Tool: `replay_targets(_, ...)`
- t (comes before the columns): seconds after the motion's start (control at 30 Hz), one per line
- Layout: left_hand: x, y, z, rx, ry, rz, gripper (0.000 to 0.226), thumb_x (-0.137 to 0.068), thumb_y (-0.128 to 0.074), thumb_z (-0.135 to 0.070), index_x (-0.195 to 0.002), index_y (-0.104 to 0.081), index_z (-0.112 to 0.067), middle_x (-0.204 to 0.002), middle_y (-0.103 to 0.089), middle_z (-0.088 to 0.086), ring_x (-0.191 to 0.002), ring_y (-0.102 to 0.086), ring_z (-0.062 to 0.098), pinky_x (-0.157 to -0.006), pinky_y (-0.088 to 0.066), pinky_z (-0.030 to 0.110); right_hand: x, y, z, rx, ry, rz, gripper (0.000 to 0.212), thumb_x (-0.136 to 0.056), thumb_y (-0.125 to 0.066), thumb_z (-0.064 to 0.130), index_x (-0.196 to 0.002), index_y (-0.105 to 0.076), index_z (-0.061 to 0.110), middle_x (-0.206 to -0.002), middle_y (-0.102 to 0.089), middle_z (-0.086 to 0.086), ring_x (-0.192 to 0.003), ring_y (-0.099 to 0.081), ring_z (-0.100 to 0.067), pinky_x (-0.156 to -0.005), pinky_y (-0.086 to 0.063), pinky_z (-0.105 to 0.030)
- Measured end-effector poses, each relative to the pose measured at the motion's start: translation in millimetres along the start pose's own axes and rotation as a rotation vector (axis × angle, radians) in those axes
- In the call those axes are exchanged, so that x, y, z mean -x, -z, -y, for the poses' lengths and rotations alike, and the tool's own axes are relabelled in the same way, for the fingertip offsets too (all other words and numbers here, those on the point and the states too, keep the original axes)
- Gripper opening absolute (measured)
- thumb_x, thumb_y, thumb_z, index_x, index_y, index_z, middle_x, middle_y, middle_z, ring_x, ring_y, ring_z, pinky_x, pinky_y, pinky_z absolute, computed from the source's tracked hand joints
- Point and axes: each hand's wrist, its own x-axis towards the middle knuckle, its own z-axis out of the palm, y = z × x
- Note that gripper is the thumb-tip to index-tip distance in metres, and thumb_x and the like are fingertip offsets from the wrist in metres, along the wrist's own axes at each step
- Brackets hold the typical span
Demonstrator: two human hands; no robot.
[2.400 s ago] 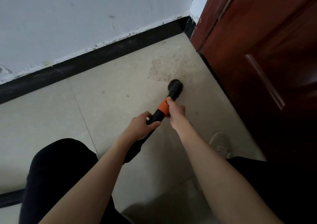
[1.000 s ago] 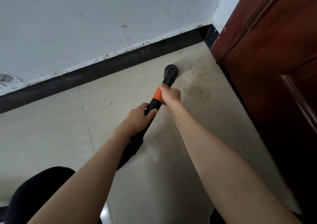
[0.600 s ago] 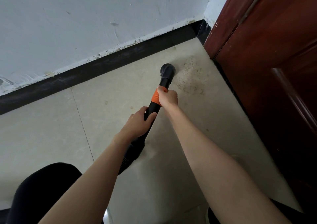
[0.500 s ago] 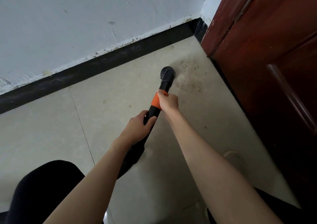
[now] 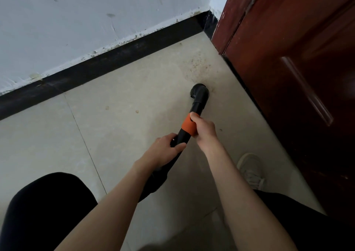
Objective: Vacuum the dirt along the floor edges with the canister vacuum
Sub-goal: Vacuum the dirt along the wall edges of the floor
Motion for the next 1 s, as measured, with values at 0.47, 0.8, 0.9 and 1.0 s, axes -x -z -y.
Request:
replay_targets(0.47,-20.8,-6.5,-31.9,-0.046,-0.060,0.049,0.035,-0.096,-0.048,-0.040,-0.123,-0.054,-0.018,-0.107,-0.062,0.007,-0.085,-0.054,0.018,-0.073,-0.038,0.027,-15.5,34.0,14.6,-0.097,0.003,-0.097,0.017,-0.094,-0.063,0.021,-0.099,-0.057,0.006,-0.099,-0.058,-0.008,-0.097,-0.057,-0.025,-0.096,-0.050,-0.044)
replay_targets(0.8,-24.4,25.3,-13.4,-0.019,0.024,-0.122,0.035,-0.096,-0.049,-0.037,-0.122,-0.056,-0.015,-0.109,-0.064,0.012,-0.090,-0.055,0.022,-0.074,-0.039,0.027,-34.2,-23.7,28.8,-0.021,0.018,0.041,0.025,-0.091,-0.066,0.022,-0.071,-0.051,0.016,-0.098,-0.061,-0.011,-0.094,-0.059,-0.025,-0.093,-0.050,-0.045)
replay_targets(0.9,-28.9,37.4,-9.8,-0.024,0.045,-0.159,0.034,-0.096,-0.049,-0.035,-0.121,-0.056,-0.013,-0.109,-0.064,0.013,-0.089,-0.053,0.023,-0.074,-0.037,0.027,-39.6,-40.9,36.4,-0.021,0.015,0.078,0.023,-0.089,-0.068,0.022,-0.074,-0.052,0.015,-0.103,-0.060,-0.011,-0.097,-0.059,-0.025,-0.095,-0.051,-0.046)
replay_targets(1.0,-35.9,49.9,-7.8,-0.021,0.068,-0.191,0.034,-0.096,-0.049,-0.035,-0.121,-0.056,-0.014,-0.108,-0.063,0.012,-0.087,-0.051,0.022,-0.073,-0.035,0.026,-46.3,-57.2,45.9,-0.007,0.003,0.121,0.018,-0.089,-0.069,0.021,-0.089,-0.057,0.008,-0.105,-0.061,-0.011,-0.098,-0.060,-0.026,-0.096,-0.052,-0.046)
